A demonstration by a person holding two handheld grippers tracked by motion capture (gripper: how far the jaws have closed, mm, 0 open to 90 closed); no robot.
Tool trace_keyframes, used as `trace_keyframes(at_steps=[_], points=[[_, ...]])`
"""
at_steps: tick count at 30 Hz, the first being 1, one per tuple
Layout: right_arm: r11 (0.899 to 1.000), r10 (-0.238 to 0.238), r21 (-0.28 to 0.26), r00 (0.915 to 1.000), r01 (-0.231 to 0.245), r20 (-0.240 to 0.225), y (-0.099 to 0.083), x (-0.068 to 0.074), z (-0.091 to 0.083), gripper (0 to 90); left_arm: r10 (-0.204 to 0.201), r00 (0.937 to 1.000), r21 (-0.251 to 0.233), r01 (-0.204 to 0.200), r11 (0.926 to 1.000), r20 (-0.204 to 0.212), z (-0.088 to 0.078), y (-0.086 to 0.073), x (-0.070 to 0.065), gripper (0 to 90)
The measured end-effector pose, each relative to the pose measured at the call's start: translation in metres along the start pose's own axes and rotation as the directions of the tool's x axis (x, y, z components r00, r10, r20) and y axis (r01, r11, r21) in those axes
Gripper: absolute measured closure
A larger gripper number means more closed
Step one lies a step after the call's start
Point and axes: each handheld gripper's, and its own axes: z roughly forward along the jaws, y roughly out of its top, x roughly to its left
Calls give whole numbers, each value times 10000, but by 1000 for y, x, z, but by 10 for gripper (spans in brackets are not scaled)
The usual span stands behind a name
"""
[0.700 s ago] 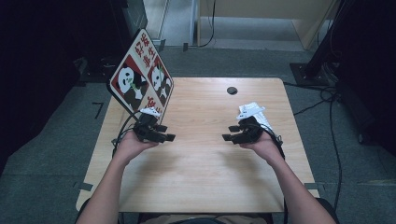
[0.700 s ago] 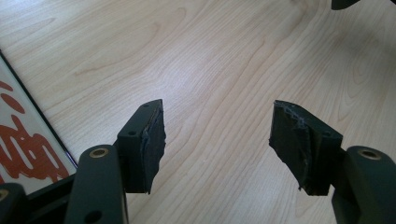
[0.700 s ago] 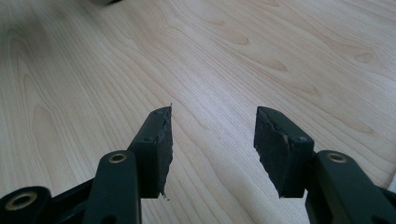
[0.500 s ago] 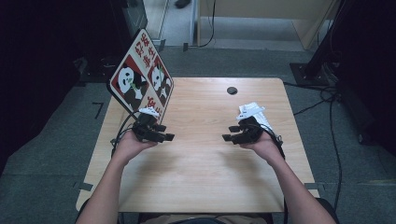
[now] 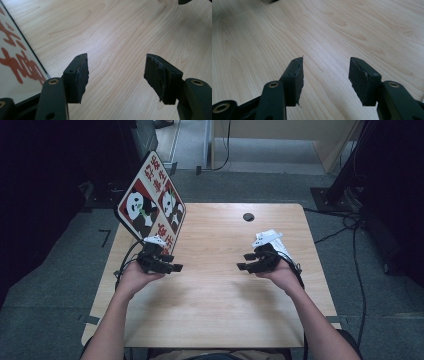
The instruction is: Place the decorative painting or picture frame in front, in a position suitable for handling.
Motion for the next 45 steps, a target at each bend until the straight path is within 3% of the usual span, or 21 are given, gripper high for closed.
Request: trace_keyframes(at_steps=[14, 28, 38, 45], points=[[9999, -142, 9, 9989, 142, -436, 16, 1, 14, 455, -616, 9969, -549, 589, 9968, -495, -27, -21, 5, 359], [10000, -94, 22, 9991, 95, -417, 18, 1, 15, 455, -1205, 9872, -1116, 1087, 9878, -1045, -59, -36, 19, 367], [9999, -30, -134, 9991, 24, -429, 17, 3, 11, 455, -1301, 9830, -1126, 1158, 9869, -1292, -70, -31, 27, 366], [9998, -179, 16, 9989, 179, -426, 17, 5, 14, 455, -1562, 9771, -1290, 1379, 9820, -1447, -92, -28, 34, 363]])
